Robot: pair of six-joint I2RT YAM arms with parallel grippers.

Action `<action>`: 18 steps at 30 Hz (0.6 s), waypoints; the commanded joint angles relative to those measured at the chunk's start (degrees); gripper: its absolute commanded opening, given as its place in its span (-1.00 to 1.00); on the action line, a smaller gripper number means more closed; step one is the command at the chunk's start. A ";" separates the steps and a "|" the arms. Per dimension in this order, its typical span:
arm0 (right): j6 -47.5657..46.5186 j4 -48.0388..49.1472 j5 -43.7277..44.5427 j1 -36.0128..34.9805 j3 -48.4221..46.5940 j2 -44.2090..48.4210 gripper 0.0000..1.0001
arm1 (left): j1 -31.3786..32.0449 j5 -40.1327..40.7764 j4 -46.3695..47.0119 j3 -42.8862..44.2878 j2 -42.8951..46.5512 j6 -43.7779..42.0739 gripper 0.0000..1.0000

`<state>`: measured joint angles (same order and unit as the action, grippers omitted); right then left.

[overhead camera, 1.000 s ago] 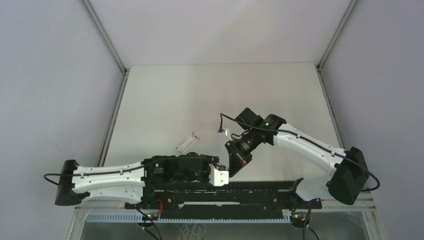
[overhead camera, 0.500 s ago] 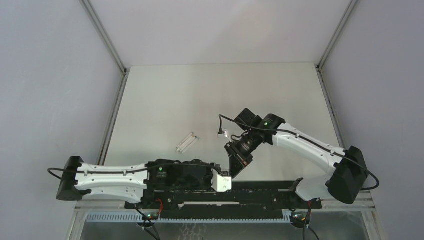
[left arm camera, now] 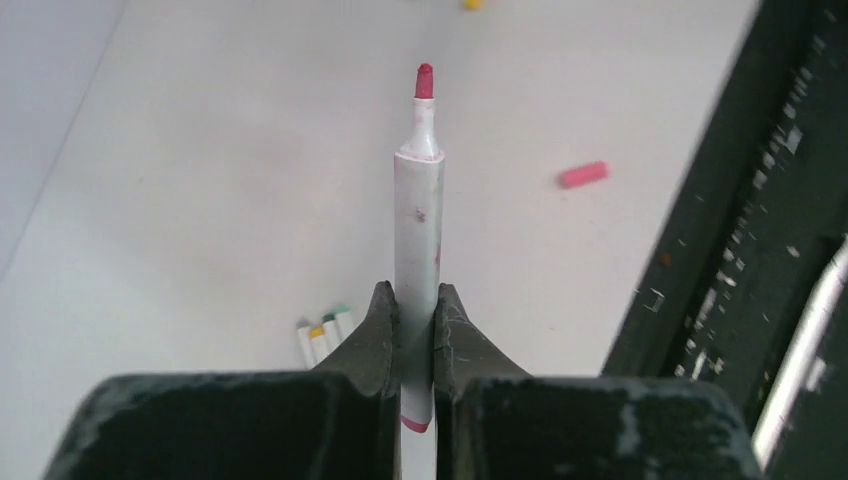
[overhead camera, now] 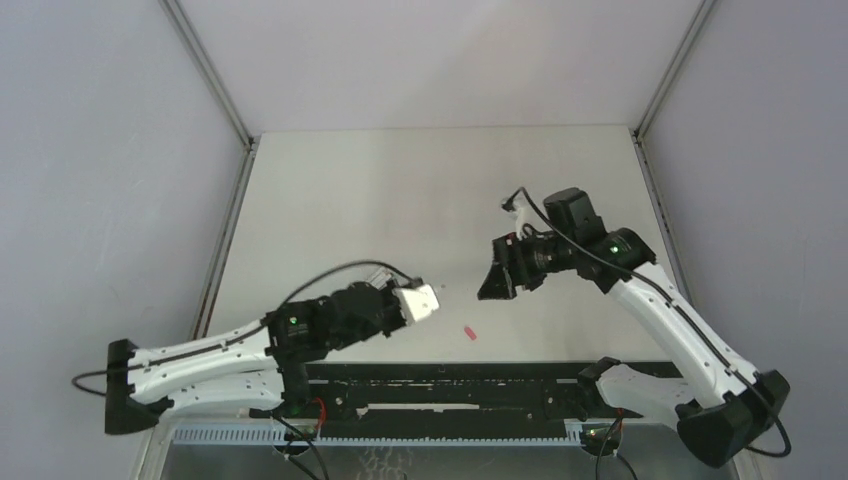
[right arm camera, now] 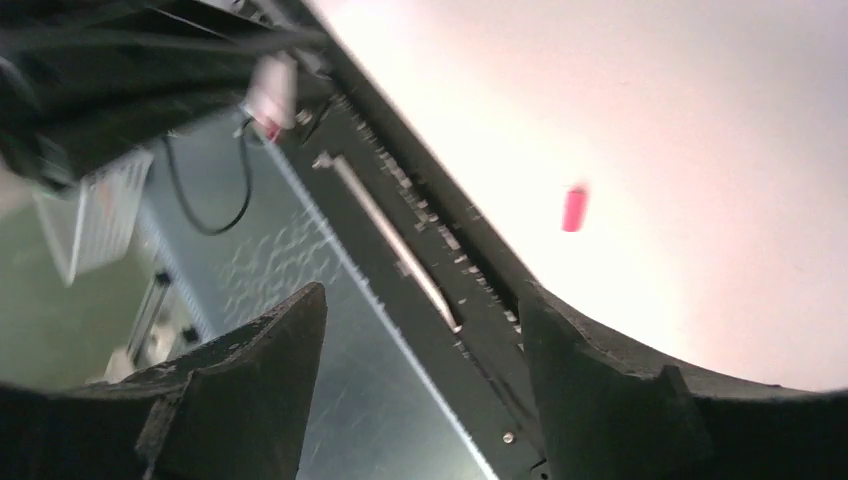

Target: Insert the pens into the pen caps

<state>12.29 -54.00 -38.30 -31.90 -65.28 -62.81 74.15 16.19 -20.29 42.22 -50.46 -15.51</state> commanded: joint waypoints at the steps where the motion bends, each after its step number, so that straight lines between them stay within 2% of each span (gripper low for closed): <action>1: 4.03 7.09 7.19 3.93 7.62 5.55 0.34 | -13.05 -8.07 1.92 0.99 4.84 8.25 -1.00; 5: 6.98 13.35 14.69 -0.57 17.09 8.57 0.19 | -30.70 -18.05 1.58 5.09 2.93 16.28 -1.00; 10: 10.80 17.98 27.33 -11.16 23.35 6.43 0.16 | -51.55 -31.61 7.63 7.63 2.66 28.76 -1.00; 14: 12.75 20.25 35.49 -17.25 24.27 1.30 0.13 | -59.73 -31.61 7.47 7.32 3.51 29.81 -1.00; 18: 13.57 22.40 40.78 -20.58 24.20 -3.94 0.21 | -60.82 -26.38 4.78 6.28 5.92 26.76 -1.00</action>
<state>23.18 -37.06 -6.87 -50.06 -40.53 -63.61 14.13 -10.52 -15.75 46.11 -47.48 10.63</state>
